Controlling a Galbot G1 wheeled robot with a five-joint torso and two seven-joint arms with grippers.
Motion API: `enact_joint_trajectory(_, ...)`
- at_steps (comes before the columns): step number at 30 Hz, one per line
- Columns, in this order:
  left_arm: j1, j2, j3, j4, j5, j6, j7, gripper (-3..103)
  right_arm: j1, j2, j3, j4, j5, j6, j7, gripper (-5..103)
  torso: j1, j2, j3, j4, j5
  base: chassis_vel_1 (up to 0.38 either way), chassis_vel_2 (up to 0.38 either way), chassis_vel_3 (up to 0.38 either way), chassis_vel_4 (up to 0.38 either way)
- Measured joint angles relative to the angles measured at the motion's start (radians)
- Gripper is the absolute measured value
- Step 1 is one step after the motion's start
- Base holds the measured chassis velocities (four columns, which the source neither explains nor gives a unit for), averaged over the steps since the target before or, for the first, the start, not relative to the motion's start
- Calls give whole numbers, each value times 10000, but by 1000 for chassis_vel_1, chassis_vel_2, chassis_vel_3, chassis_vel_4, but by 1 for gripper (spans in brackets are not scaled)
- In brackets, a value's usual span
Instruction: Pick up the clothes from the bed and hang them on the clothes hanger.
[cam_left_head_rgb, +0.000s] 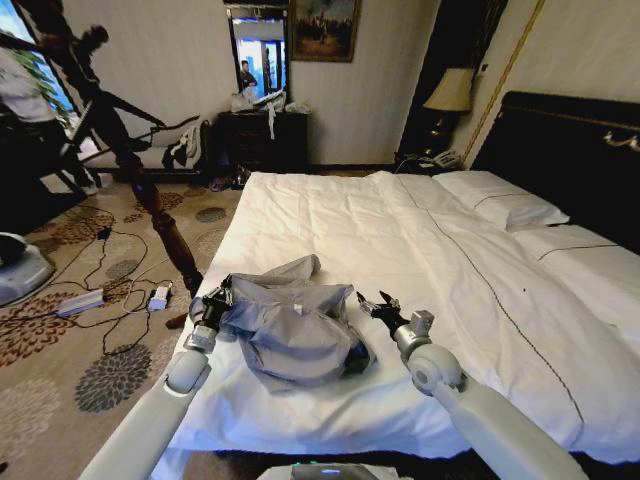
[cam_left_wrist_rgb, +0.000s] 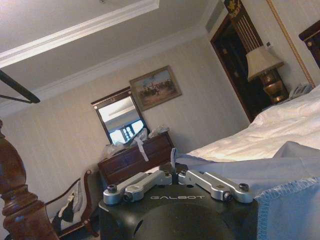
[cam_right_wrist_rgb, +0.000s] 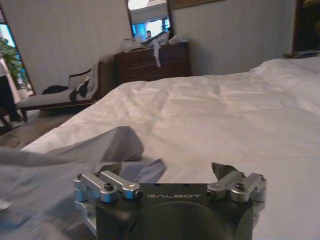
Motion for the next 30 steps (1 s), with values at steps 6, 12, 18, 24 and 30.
enact_joint_trajectory(6, 129, 104, -129, -180, -17, -11, -11, 0, -19, 36, -657, -143, -782, 259, -637, 100, 0, 0, 0, -1, 0, 0, 0, 0, 0)
enact_joint_trajectory(12, 215, 137, -173, -338, -26, -14, -37, 0, 637, 335, -1430, -786, -1207, 196, -598, 100, 0, 0, 0, 0, 0, 0, 0, 0, 0)
enact_joint_trajectory(18, 132, 236, -94, -358, -35, -11, -41, 0, 1171, 455, -1798, -1210, -1170, -121, -215, 100, 1, 0, 1, 0, 0, 0, 0, 0, 0)
enact_joint_trajectory(24, -10, 222, 27, -260, -44, -1, -46, 0, 1498, 551, -1985, -1318, -552, -506, 313, 87, 0, -1, 1, -1, -1, 0, 0, 0, 0)
enact_joint_trajectory(30, -156, 158, 94, -119, -43, 17, -58, 0, 1650, 633, -2120, -1384, -297, -774, 445, 65, 0, 0, 1, -1, -1, 0, 0, 0, 0)
